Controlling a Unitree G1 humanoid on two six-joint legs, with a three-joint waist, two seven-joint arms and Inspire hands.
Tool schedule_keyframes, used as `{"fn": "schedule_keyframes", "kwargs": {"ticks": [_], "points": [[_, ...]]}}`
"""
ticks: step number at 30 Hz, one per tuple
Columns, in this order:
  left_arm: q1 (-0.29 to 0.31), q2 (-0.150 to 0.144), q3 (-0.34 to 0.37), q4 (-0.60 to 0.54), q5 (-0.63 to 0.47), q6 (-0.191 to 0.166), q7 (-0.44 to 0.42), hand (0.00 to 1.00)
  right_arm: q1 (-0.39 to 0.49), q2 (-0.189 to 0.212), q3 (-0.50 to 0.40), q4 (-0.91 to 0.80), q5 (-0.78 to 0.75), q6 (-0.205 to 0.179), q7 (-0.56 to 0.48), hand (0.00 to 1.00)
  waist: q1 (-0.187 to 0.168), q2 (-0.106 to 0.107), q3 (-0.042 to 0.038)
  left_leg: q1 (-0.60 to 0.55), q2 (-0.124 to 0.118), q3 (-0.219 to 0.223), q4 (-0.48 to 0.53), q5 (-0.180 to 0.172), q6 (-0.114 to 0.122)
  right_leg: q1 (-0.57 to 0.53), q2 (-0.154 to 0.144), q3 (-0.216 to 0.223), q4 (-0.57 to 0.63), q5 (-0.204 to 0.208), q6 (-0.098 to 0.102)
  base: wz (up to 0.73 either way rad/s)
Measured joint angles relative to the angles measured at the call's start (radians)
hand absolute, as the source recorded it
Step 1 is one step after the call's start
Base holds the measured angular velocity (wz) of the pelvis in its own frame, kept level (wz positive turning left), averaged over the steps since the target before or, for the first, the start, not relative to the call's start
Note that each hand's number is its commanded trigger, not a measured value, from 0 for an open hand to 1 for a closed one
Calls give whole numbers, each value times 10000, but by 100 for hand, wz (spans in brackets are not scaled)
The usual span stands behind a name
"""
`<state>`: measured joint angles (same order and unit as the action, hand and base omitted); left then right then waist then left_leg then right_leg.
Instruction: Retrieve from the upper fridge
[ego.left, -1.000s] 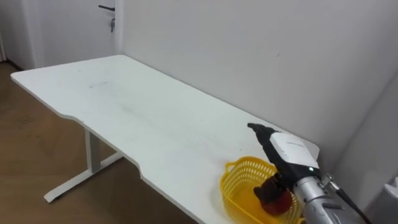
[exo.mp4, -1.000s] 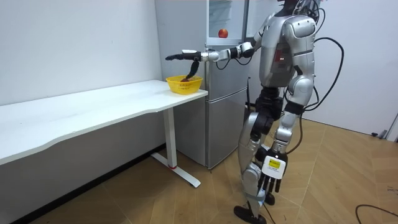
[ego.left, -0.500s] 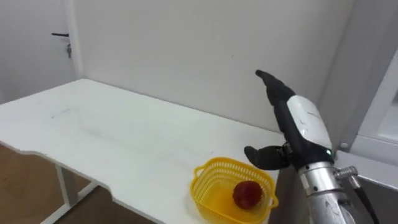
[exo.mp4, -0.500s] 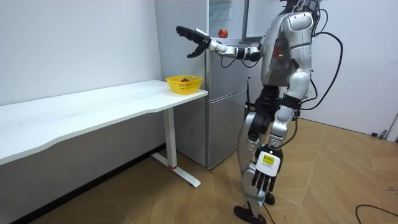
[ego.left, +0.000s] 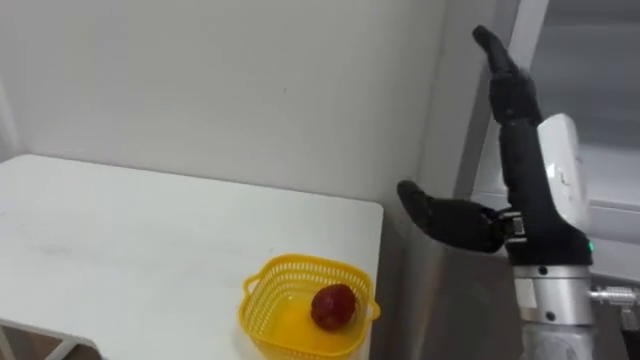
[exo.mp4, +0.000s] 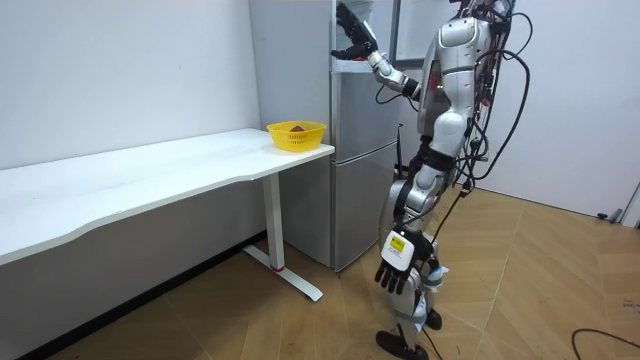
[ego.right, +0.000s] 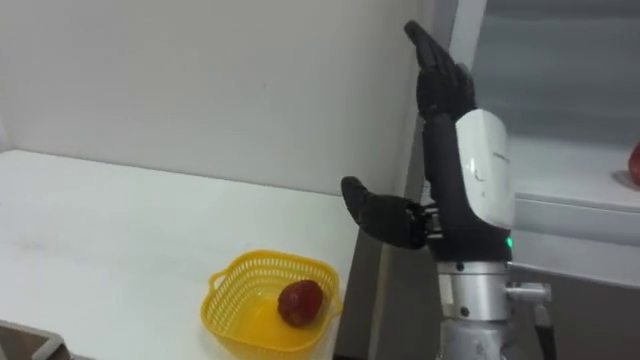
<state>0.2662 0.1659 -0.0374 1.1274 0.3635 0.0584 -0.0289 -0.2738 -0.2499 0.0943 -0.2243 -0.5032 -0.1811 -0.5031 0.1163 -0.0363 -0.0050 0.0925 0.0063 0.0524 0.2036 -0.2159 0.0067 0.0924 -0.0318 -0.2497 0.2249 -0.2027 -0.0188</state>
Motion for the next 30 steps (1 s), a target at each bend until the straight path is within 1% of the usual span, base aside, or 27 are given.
{"fn": "schedule_keyframes", "kwargs": {"ticks": [1,2,3,4,5,7,8,9,11,12,13,14,18,20,22,24,25,28,29,30], "points": [[11,-19,-8,0,1,-16,0,0,79,-1,-79,-182,0,-47,-44,0,-30,26,-6,18,1,31,-39,2,0,-20,8,45,0,0,-1,-22],[60,-39,-10,6,1,-37,0,0,289,0,-269,-601,9,-159,-194,0,-82,31,-28,68,25,146,-88,2,0,-25,32,146,0,0,-1,-28],[100,-44,-10,8,5,-63,0,0,457,-3,-449,-880,9,-314,-351,0,-119,60,-32,100,46,275,-144,1,-1,-36,58,270,-1,0,-1,-29],[109,-43,-17,20,5,-86,0,0,500,-4,-508,-972,19,-374,-442,0,-152,67,-29,143,50,313,-173,1,-1,-37,64,303,-1,1,-2,-23],[114,-38,-62,63,3,-135,2,0,560,-6,-567,-1135,70,-448,-603,0,-279,81,-18,227,51,362,-223,1,-1,-37,69,352,0,1,-2,-20],[105,-34,-104,118,2,-183,2,0,675,-13,-642,-1336,325,-494,-773,0,-339,93,-15,245,76,543,-262,1,-1,-72,104,525,2,3,-6,-23],[45,-7,-157,122,-1,-223,8,0,746,-15,-704,-1482,328,-496,-858,0,-429,80,-13,245,89,590,-286,-7,-9,-89,122,574,-5,7,-12,-12],[-33,21,-221,131,1,-237,10,0,823,-16,-733,-1584,361,-552,-874,0,-605,81,-3,253,98,597,-315,-9,-14,-89,131,577,-19,9,-13,-12],[-137,11,-235,135,2,-295,35,0,1025,-15,-790,-1807,501,-686,-817,0,-633,70,-3,351,147,801,-383,-19,-30,-97,177,710,-20,15,-23,-21],[-142,-3,-235,143,2,-399,42,0,1032,-16,-805,-1876,533,-778,-809,0,-665,98,6,400,171,903,-402,-37,-54,-99,213,824,-20,20,-32,-27],[-176,-3,-233,149,2,-443,47,0,1033,-17,-849,-2025,534,-808,-813,0,-781,99,7,405,188,969,-413,-44,-65,-119,226,856,-21,22,-35,-21],[-198,-3,-233,158,2,-452,51,0,1032,-17,-872,-2115,536,-811,-815,0,-833,107,13,406,194,988,-423,-45,-66,-130,231,866,-20,23,-36,-11],[-335,13,-229,219,0,-522,53,0,1033,-18,-1233,-2518,678,-1018,-820,0,-1068,112,10,480,225,1157,-434,-55,-81,-196,297,1097,-28,38,-61,-14],[-372,3,-232,327,-2,-529,52,0,1096,-20,-1265,-2520,988,-1019,-759,0,-1148,110,14,566,240,1222,-434,-55,-81,-182,310,1122,-50,38,-62,-10],[-375,2,-229,317,8,-526,60,0,1431,-20,-1493,-2518,1278,-1000,-469,0,-1275,70,19,605,255,1272,-432,-56,-82,-151,315,1131,-51,37,-63,-6],[-385,3,-230,308,10,-524,76,0,1631,-21,-1692,-2427,1579,-966,-175,0,-1396,59,56,613,252,1305,-431,-56,-83,-107,328,1199,-67,37,-64,-4],[-355,3,-230,314,9,-523,92,0,1787,-21,-1825,-2339,1775,-890,-53,0,-1405,61,69,644,250,1370,-429,-56,-83,-105,334,1276,-67,37,-65,-12],[-359,15,-220,316,8,-523,183,0,1991,-25,-2252,-1912,2374,-784,139,0,-1454,-31,138,703,235,1392,-428,-56,-83,-115,326,1325,-94,30,-61,-5],[-378,15,-212,317,9,-523,183,0,1990,-26,-2360,-1802,2507,-782,198,0,-1451,-48,146,702,235,1401,-428,-56,-83,-123,331,1343,-113,30,-60,-4],[-399,15,-171,319,9,-523,182,0,1991,-28,-2505,-1636,2704,-690,263,0,-1460,-77,143,699,236,1408,-428,-56,-83,-129,334,1349,-124,30,-61,0]]}}
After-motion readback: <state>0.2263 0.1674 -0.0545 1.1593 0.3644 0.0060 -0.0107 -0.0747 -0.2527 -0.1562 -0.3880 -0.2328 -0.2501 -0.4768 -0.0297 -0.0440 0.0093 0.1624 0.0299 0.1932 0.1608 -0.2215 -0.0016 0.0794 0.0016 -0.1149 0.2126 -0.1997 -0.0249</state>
